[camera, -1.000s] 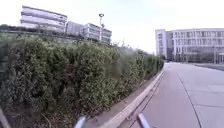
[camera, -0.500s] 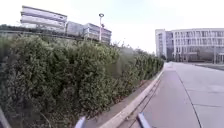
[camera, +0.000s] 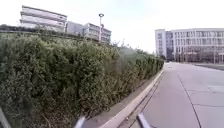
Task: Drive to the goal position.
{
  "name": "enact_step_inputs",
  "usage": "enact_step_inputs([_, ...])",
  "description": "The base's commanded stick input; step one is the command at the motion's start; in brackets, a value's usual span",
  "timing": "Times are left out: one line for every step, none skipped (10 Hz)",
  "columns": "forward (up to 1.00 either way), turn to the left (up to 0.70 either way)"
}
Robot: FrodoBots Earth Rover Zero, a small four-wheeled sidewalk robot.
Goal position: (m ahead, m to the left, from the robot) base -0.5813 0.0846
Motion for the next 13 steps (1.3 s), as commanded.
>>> enact_step_inputs([0.0,-0.7])
enact_step_inputs([0.0,-0.7])
enact_step_inputs([0.0,-0.7])
enact_step_inputs([0.0,-0.7])
enact_step_inputs([0.0,-0.7])
enact_step_inputs([0.0,-0.7])
enact_step_inputs([0.0,-0.7])
enact_step_inputs([0.0,-0.7])
enact_step_inputs([0.0,-0.7])
enact_step_inputs([0.0,-0.7])
enact_step_inputs([0.0,-0.7])
enact_step_inputs([0.0,-0.7])
enact_step_inputs([0.0,-0.7])
